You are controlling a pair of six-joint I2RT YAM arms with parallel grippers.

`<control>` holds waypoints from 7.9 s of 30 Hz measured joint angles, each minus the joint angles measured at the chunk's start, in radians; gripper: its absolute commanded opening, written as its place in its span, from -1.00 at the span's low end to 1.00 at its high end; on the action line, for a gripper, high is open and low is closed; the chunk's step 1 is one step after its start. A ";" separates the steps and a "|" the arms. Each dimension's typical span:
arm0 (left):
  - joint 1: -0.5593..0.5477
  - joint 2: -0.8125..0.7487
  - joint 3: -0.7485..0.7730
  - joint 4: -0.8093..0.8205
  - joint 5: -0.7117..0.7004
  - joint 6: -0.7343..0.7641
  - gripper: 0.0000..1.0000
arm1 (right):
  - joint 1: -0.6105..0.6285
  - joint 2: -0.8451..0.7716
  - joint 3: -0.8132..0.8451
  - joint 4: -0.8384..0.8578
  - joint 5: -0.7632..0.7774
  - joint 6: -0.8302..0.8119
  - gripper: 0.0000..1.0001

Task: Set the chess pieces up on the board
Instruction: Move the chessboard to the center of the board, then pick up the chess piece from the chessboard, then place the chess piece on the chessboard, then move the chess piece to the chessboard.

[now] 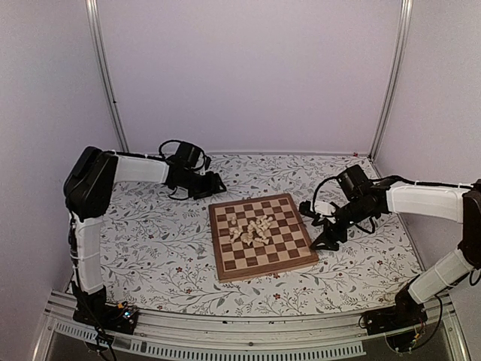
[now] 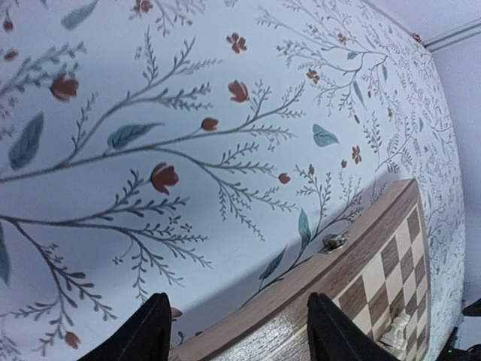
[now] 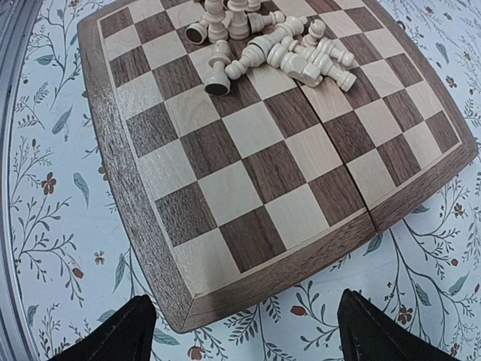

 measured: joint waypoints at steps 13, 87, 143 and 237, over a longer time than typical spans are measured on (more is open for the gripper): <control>-0.018 -0.430 -0.064 -0.153 -0.182 0.330 0.25 | 0.014 -0.035 0.216 -0.034 -0.087 0.014 0.24; -0.107 -0.683 -0.306 0.217 -0.283 0.343 0.41 | 0.336 0.655 0.806 -0.245 0.053 0.036 -0.75; -0.107 -0.632 -0.283 0.184 -0.256 0.344 0.41 | 0.073 0.139 0.202 -0.085 0.016 0.067 -0.81; -0.107 -0.602 -0.262 0.164 -0.207 0.347 0.41 | 0.197 0.274 0.245 -0.184 -0.054 -0.007 -0.83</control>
